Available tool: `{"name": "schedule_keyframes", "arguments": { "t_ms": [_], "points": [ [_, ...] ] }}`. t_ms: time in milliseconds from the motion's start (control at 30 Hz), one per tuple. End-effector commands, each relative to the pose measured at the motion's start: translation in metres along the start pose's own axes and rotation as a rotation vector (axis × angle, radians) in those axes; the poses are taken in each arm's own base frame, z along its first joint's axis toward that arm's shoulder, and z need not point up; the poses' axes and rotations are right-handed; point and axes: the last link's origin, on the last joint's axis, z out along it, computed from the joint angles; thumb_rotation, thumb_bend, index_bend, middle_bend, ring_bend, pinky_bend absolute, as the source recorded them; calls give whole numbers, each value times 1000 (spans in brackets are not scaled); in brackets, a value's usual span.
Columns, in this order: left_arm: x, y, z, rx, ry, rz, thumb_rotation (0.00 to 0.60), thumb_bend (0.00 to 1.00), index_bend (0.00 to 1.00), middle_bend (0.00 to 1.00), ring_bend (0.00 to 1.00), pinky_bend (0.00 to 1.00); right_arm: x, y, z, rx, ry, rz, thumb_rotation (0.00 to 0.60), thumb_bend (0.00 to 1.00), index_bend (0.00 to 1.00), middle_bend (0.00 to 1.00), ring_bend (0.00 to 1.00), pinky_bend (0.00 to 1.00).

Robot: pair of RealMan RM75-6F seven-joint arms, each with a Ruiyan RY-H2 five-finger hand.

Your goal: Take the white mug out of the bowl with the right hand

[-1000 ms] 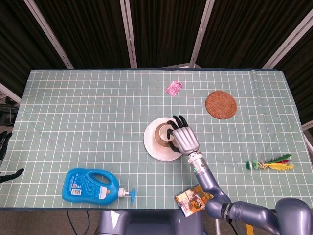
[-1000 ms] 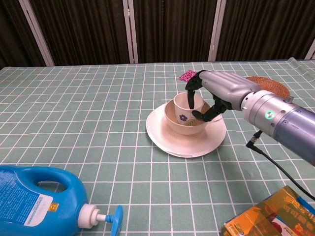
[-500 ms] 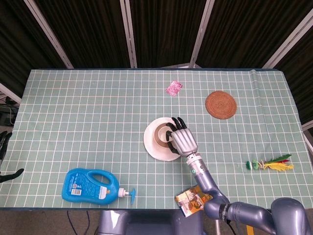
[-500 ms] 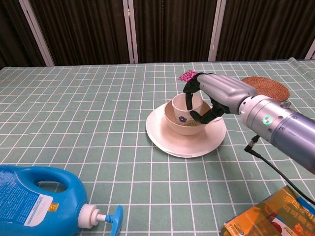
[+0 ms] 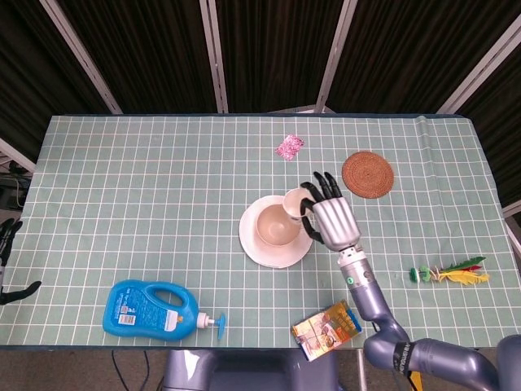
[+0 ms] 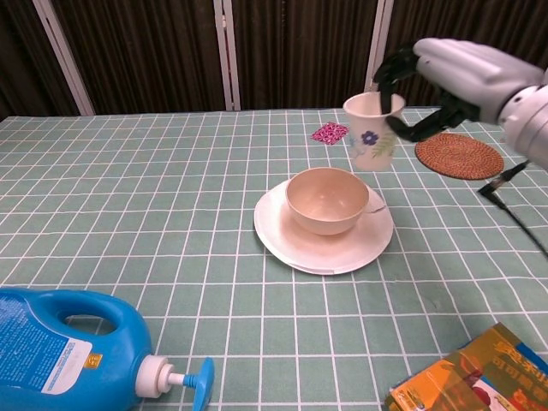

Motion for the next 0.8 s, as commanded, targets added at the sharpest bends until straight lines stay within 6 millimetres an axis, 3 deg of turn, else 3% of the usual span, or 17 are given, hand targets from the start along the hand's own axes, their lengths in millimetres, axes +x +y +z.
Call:
{"name": "schedule_keyframes", "arguments": {
  "t_ms": [33,200,433,800],
  "points": [
    [-1,2,0,-3,0,5,600,0,0,0,0,0,21,33,-14,-77,39,-1,600,420,636,193,0,0],
    [-2,5,-1,-9,3,18,600,0,0,0,0,0,22,78,-36,-179,15,-7,600,417,646,193,0,0],
    [-2,6,-2,-7,8,28,600,0,0,0,0,0,-14,128,-60,-317,-91,6,600,401,646,193,0,0],
    [-2,4,-1,-1,4,24,600,0,0,0,0,0,-38,140,-65,-350,-130,-16,600,371,646,193,0,0]
  ]
}}
